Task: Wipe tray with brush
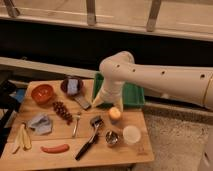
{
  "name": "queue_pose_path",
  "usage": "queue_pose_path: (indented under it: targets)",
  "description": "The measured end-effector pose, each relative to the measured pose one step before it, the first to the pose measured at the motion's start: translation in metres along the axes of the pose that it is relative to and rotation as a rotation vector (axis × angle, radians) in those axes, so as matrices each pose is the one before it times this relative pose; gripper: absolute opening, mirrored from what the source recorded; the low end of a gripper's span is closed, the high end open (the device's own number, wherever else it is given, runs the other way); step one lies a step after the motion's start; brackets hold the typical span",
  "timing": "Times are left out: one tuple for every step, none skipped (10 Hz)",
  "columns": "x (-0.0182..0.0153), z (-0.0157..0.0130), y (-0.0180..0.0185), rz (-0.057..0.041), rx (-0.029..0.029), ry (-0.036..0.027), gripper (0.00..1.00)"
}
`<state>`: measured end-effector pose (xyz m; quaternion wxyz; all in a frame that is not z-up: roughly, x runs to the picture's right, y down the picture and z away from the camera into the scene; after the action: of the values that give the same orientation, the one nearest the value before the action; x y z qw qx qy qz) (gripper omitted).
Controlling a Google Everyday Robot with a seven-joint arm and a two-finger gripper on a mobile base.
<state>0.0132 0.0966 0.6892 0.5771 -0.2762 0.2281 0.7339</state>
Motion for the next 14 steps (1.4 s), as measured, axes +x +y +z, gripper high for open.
queue_pose_path:
  targets:
    - [0.01007,0.00911,0.00549,-0.01505,0.00331,0.01643,0.8]
    - [0.01227,0.01319,0.00765,-0.01838,0.00529,0.02026,0.8]
    - [0.01031,0.01305,0.01141,-0.02604,0.0055,0.01852,0.8]
    - [0.00525,0.00987,0.0111,-0.02598,0.00745,0.01364,0.8]
    - [0.00276,0.01097,0.01585,-0.03506,0.00393,0.02066,0.8]
    - [0.00161,0.00399,0.00454,-0.01708,0.00633,0.01327,0.8]
    - [-0.00033,0.0001,-0.00175,0.0023,0.00095,0.00029,0.8]
    - [0.00048,-0.00021,-0.00132,0.00082,0.00309,0.00177,0.8]
    - [0.00024,0.00031,0.00208,-0.00377,-0.00089,0.00025,0.8]
    - [-0.00073,0.00021,-0.00034,0.00108,-0.00085,0.00058,0.8]
    - [-0.0003,0.00252,0.00134,-0.00483,0.00005,0.00504,0.8]
    - [-0.00305,0.00835,0.01031,-0.01578,0.00019,0.00866,0.8]
    - [-0.00548,0.00835,0.01123,-0.00815,0.00222,0.00652,0.8]
    - [-0.00458,0.00776,0.00887,-0.00808,0.00433,0.00444,0.8]
